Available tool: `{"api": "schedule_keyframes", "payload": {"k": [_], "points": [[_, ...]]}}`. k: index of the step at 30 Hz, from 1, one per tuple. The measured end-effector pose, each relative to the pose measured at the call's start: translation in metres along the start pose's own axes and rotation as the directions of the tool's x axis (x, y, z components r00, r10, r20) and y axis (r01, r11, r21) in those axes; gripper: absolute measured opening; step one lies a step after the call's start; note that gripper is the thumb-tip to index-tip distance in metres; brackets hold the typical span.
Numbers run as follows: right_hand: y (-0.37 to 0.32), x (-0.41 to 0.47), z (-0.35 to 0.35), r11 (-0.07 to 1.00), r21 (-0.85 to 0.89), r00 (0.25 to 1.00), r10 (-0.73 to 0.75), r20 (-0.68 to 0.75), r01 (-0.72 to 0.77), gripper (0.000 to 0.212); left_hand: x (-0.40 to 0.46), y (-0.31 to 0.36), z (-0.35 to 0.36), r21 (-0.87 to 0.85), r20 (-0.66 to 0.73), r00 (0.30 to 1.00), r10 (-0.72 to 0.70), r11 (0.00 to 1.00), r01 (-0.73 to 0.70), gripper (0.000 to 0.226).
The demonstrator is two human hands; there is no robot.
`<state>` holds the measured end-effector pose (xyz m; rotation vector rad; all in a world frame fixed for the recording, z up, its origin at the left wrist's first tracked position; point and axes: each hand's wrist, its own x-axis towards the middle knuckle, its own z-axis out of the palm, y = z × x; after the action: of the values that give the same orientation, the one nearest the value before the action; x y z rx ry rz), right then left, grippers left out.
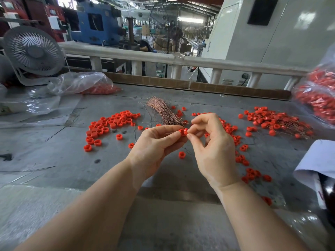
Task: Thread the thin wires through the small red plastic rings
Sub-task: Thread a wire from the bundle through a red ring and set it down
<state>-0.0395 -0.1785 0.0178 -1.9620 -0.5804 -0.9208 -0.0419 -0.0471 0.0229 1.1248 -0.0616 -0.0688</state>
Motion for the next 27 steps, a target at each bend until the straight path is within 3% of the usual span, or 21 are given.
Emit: {"api": "schedule_keyframes", "payload": {"k": [27], "points": [[0.0015,-0.0005,-0.0014,0.999,-0.045,0.999,-0.007,0.042,0.008,0.02,-0.0009,-0.0009,-0.0003,0.148,0.019,0.997,0.078,0.986,-0.08,0.016]]}}
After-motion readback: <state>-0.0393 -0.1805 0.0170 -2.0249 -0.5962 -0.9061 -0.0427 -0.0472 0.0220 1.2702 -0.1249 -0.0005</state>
